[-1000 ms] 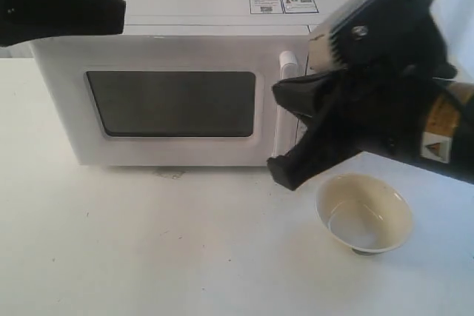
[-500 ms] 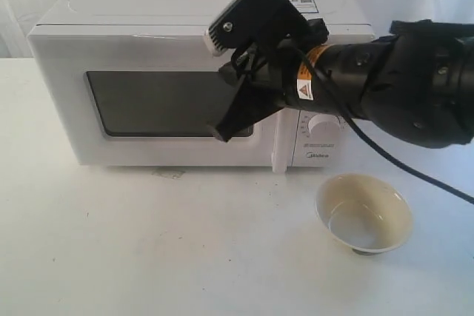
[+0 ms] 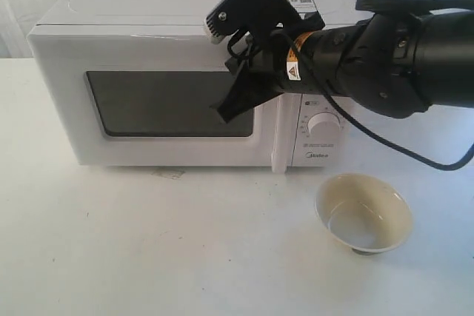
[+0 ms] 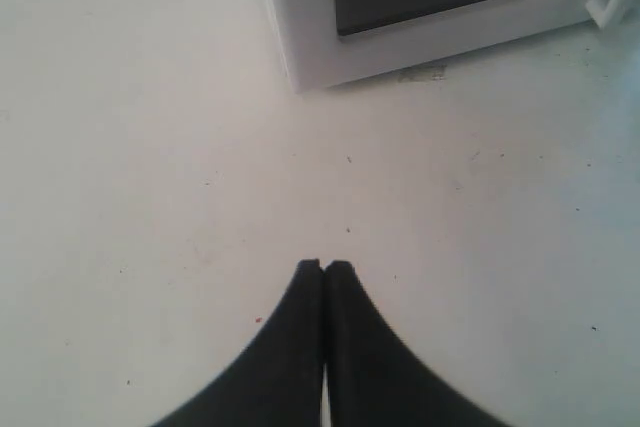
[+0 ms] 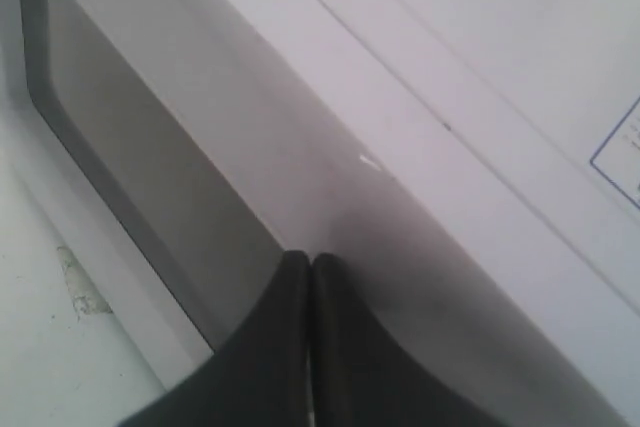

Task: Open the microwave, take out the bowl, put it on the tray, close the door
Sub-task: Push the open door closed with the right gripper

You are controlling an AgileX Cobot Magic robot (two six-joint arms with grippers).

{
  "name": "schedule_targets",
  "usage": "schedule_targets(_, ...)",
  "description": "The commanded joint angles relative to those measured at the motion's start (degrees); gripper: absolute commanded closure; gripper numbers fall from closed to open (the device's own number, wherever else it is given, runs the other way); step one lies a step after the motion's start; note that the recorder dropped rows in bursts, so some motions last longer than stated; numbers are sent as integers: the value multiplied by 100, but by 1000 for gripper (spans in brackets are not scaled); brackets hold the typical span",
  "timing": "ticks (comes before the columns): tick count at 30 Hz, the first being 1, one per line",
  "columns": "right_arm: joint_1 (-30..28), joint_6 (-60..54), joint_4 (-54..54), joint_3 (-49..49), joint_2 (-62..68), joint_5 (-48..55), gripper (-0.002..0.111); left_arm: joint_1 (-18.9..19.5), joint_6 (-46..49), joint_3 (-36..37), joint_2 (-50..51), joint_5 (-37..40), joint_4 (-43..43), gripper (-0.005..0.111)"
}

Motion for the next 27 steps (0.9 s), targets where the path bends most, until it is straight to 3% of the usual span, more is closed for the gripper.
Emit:
schedule_targets(1, -71, 2, -18, -135, 20, 309, 108, -18, -99, 165, -272, 439, 94, 107)
schedule_targets(6, 464, 2, -1, 7, -484, 1551, 108, -18, -99, 189, -281, 337, 93, 107)
schedule_targets(12, 825, 50, 387, 565, -1241, 1709, 108, -18, -99, 189, -281, 337, 93, 107)
schedule_targets(27, 849, 13, 361, 565, -1403, 1819, 108, -18, -99, 189, -281, 337, 93, 107)
